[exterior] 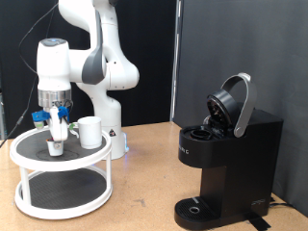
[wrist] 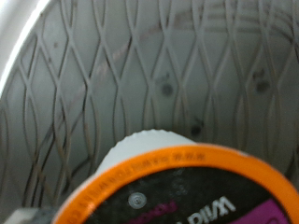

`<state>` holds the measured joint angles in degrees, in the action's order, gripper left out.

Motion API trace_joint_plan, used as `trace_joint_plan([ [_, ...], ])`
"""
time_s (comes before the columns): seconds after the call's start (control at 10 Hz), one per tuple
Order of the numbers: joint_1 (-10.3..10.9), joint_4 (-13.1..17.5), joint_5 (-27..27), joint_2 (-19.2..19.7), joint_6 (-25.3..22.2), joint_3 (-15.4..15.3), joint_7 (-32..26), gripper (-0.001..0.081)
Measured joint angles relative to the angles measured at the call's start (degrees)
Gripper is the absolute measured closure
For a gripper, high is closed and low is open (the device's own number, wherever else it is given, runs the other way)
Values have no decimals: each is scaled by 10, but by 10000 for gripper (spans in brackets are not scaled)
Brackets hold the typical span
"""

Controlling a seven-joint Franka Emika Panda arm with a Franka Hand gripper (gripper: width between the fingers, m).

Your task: Make a cup of coffee with the keurig machine

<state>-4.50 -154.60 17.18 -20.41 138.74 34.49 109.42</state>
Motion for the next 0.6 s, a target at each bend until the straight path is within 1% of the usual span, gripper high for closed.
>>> trace_joint_plan([
  [0.1,4,9,-17,-10,-25,0,-12,366],
  [0.3,6,25,-25,-33,-71,-6,-17,366],
  [0.5,5,32,-24,-56,-97,-12,-17,365],
  [0.6,5,31,-24,-55,-96,-12,-17,365],
])
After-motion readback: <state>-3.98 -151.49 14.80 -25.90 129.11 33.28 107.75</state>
